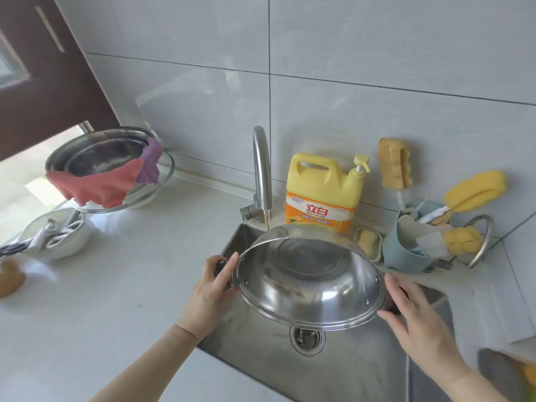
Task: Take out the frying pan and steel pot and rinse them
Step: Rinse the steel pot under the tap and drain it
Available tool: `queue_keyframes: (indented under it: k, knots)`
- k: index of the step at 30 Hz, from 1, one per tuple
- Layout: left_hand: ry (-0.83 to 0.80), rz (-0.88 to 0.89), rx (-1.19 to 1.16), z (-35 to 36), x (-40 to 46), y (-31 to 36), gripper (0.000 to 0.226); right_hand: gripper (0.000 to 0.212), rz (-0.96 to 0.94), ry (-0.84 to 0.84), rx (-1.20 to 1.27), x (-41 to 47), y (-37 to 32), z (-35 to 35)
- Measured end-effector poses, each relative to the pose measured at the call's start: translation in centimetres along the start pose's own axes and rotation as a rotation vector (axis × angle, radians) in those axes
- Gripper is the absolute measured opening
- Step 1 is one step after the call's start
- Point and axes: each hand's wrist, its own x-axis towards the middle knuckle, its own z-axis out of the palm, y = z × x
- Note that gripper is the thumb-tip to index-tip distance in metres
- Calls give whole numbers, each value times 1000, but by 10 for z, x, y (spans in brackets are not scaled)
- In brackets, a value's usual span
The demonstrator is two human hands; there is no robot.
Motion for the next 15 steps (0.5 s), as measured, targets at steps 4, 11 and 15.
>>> queue_keyframes:
  k: [4, 11, 15]
  knots:
    - [-131, -118, 21, 0, -18, -21, 122, 107, 110, -142, 124, 0, -3, 33]
    - [-121, -216, 19, -11, -31, -45, 123, 110, 53, -238, 176, 24, -7, 68]
    - [-107, -245, 23, -18, -29, -58, 123, 105, -1, -248, 197, 45, -7, 82]
